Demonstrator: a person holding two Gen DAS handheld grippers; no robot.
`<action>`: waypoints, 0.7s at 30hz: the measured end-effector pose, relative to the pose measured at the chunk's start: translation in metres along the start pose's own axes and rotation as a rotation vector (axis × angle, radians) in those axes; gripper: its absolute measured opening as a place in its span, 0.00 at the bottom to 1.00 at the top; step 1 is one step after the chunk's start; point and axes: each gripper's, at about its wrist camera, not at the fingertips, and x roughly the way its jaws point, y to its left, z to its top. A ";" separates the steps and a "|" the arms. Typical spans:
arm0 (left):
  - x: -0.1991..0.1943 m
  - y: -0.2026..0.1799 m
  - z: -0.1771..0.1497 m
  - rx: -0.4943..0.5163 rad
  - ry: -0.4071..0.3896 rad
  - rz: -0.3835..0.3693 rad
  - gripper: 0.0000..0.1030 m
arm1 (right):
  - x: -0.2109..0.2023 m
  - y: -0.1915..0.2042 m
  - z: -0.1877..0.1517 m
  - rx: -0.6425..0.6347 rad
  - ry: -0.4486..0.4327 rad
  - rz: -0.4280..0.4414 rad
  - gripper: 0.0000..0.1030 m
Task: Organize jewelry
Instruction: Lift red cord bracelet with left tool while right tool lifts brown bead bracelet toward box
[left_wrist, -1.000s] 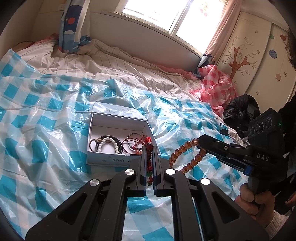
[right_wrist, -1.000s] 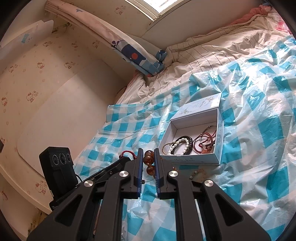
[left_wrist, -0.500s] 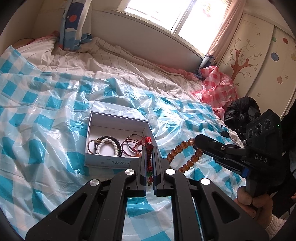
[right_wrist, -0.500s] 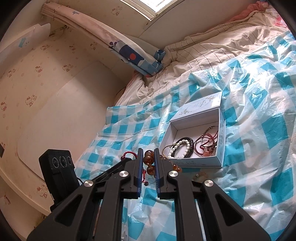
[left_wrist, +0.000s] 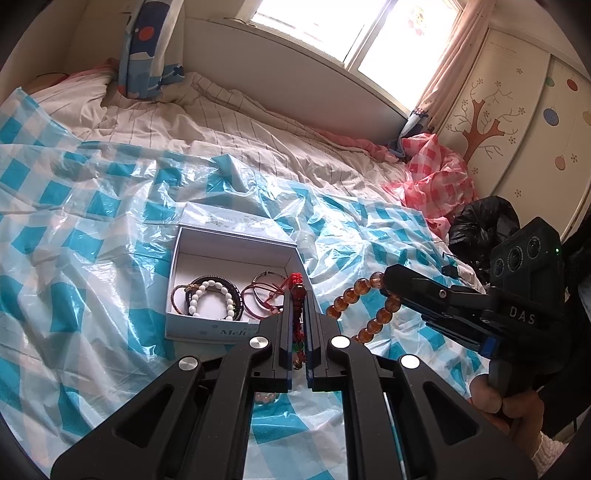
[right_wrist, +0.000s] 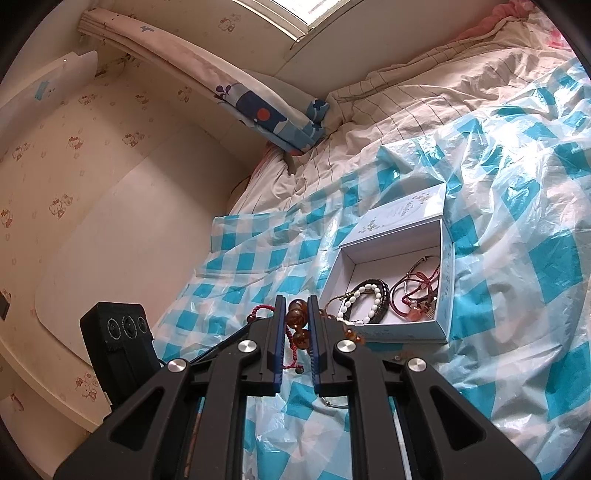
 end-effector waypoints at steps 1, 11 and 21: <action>0.003 0.000 0.001 -0.001 0.000 0.001 0.04 | 0.002 0.000 0.001 0.001 -0.001 0.001 0.12; 0.019 -0.003 0.007 0.012 0.005 0.013 0.04 | 0.008 -0.002 0.006 0.005 -0.002 0.003 0.12; 0.026 -0.003 0.010 0.031 0.005 0.032 0.04 | 0.023 -0.010 0.011 0.028 0.002 -0.003 0.12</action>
